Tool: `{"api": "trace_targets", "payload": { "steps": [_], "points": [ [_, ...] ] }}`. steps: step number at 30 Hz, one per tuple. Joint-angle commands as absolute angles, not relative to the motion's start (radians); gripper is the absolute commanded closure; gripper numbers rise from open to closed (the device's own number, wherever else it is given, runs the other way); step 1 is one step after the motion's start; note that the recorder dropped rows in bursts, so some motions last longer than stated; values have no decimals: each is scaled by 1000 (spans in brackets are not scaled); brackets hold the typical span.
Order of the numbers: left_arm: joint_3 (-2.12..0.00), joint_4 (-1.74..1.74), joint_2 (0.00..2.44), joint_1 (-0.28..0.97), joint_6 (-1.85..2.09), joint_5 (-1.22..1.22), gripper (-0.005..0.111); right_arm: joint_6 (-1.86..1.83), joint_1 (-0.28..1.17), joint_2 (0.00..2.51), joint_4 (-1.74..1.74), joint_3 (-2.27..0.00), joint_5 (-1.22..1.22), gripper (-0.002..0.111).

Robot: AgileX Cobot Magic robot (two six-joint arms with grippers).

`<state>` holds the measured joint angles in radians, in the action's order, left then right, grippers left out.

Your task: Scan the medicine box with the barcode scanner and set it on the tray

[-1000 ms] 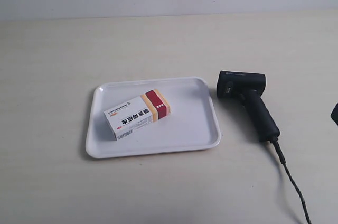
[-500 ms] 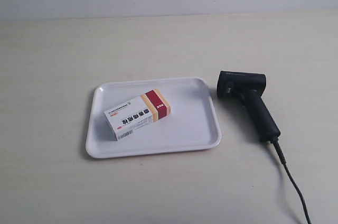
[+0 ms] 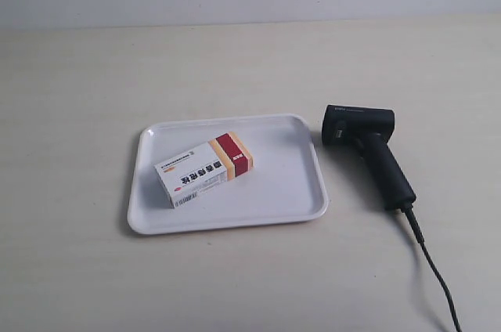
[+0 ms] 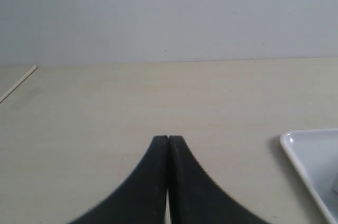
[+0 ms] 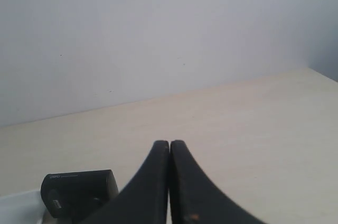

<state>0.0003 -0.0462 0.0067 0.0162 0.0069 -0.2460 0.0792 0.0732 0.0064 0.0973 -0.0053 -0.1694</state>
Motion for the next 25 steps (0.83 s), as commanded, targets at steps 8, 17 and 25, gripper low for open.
{"api": "trace_targets", "payload": {
  "steps": [8, 17, 25],
  "points": [
    [0, -47, 0, 12, 0, -260, 105, 72, 67, 0, 95, 0, -170, 107],
    [0, -47, 0, 12, 0, -260, 105, 73, 67, 0, 95, 0, -164, 107],
    [0, -47, 0, 12, 0, -260, 105, 73, 67, 0, 95, 0, -164, 107]
  ]
}}
